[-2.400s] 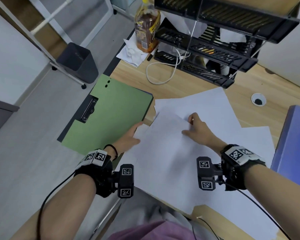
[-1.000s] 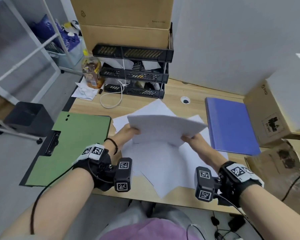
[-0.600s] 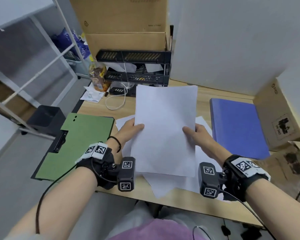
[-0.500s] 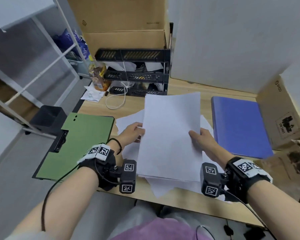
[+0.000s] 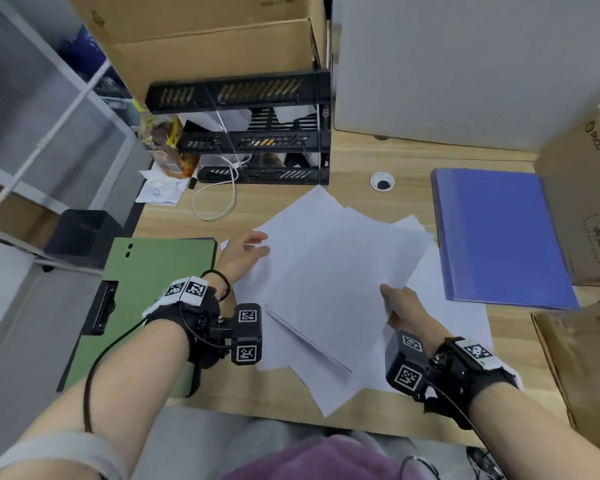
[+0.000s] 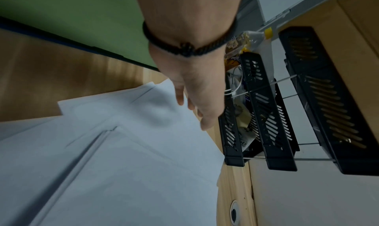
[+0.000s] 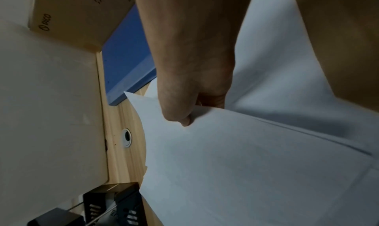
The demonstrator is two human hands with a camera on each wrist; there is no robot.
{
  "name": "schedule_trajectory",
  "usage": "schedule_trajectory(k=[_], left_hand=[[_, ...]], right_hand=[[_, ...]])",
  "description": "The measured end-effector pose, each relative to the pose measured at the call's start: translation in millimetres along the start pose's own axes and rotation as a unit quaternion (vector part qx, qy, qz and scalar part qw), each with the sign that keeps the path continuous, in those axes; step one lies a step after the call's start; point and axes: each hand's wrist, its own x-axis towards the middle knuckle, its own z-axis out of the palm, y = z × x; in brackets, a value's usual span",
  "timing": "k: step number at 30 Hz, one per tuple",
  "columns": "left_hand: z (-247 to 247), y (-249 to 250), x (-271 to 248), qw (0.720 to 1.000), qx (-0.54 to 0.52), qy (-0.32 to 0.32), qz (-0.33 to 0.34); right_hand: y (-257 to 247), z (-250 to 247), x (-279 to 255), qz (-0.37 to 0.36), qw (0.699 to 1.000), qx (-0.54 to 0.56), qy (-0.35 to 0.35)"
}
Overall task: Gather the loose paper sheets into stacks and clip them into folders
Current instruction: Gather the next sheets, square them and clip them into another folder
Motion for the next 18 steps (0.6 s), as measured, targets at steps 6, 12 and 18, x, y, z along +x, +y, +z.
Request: schedule_trajectory(k=[6, 12, 18], left_hand=[[-5, 0, 57, 0.996, 0.082, -0.024, 0.021], [1, -14, 97, 0.983, 0.166, -0.073, 0.004], [15, -16, 107, 0.986, 0.123, -0.108, -0.010]], right_hand=[[-14, 29, 23, 0.048, 0.998, 0.047, 0.019], [-8, 41, 27, 0.079, 0.993, 0.091, 0.010], [-14, 56, 19, 0.068, 0.983, 0.169, -0.034]])
